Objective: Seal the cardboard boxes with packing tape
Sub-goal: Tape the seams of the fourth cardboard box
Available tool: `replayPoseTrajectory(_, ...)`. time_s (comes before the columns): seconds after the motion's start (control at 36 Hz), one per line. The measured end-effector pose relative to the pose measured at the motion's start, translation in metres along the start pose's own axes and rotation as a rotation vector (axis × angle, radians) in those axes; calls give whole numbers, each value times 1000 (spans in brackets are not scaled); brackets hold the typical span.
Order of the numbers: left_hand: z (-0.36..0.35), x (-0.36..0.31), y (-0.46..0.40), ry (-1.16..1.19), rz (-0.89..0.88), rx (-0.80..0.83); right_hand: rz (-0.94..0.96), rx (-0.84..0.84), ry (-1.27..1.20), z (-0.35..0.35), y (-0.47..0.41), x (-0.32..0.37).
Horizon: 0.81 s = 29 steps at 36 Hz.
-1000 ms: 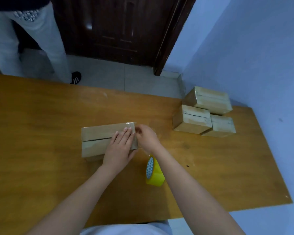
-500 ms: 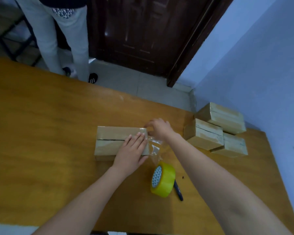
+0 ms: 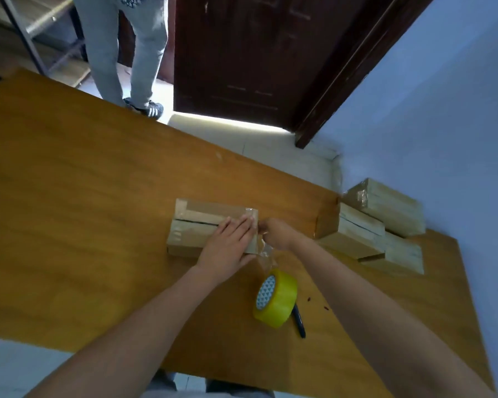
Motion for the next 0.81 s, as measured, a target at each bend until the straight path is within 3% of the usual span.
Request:
replayPoseTrajectory(0.06,2,0,-1,22,-3,3,-6,-21,-91,-6,9,-7)
replayPoseTrajectory(0.19,-1,1,0,71,15,63,-74,-386,-396,11,39,-31)
replayPoseTrajectory(0.25,-1,0,0,87,14,70,-45,-461,-444,10,54,-29)
replayPoseTrajectory(0.42,-1,-4,-1,86,3,123,97,-385,-184,-30,64,-5)
replayPoseTrajectory(0.69,-7,-2,-1,104,31,241,64,-497,154,-30,58,11)
replayPoseTrajectory(0.81,-6,-2,0,103,34,255,139,-523,272,-24,59,19)
Point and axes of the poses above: each hand's wrist, its own y-axis away from the middle knuckle, its own z-axis out of the back of the hand, x = y × z, the point moved 8 cm from there along -y, towards the middle knuckle, and after that the axes turned 3 degrees about x, right-handed, at the moved point
